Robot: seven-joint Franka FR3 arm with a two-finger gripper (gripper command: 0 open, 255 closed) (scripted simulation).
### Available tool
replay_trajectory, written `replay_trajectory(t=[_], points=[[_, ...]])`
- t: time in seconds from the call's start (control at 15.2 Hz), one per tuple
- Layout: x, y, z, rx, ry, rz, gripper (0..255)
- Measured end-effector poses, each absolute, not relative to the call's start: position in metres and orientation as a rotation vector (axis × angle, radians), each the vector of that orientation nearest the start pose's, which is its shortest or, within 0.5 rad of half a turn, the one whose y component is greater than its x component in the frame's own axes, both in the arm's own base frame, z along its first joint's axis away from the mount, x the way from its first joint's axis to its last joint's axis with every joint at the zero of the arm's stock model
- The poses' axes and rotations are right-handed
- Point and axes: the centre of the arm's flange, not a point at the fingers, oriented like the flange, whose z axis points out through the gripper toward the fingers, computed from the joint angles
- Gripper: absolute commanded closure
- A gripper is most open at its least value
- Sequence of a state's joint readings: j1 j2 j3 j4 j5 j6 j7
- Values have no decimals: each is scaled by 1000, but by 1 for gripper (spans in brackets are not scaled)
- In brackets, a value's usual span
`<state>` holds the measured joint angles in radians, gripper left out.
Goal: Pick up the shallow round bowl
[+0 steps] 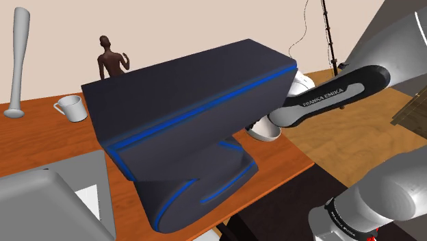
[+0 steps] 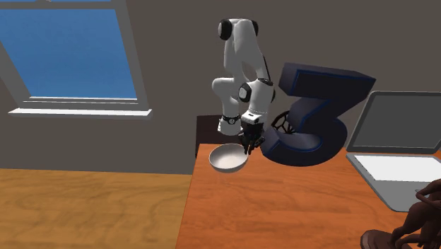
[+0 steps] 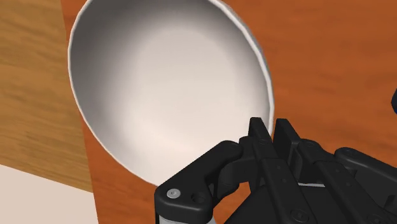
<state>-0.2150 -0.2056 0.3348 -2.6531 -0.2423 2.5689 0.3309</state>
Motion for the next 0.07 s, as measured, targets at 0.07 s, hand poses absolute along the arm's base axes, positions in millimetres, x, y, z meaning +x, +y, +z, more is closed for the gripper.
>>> replay_trajectory(t=[0.07], points=[[422, 51, 319, -3313, 28, -244, 255]])
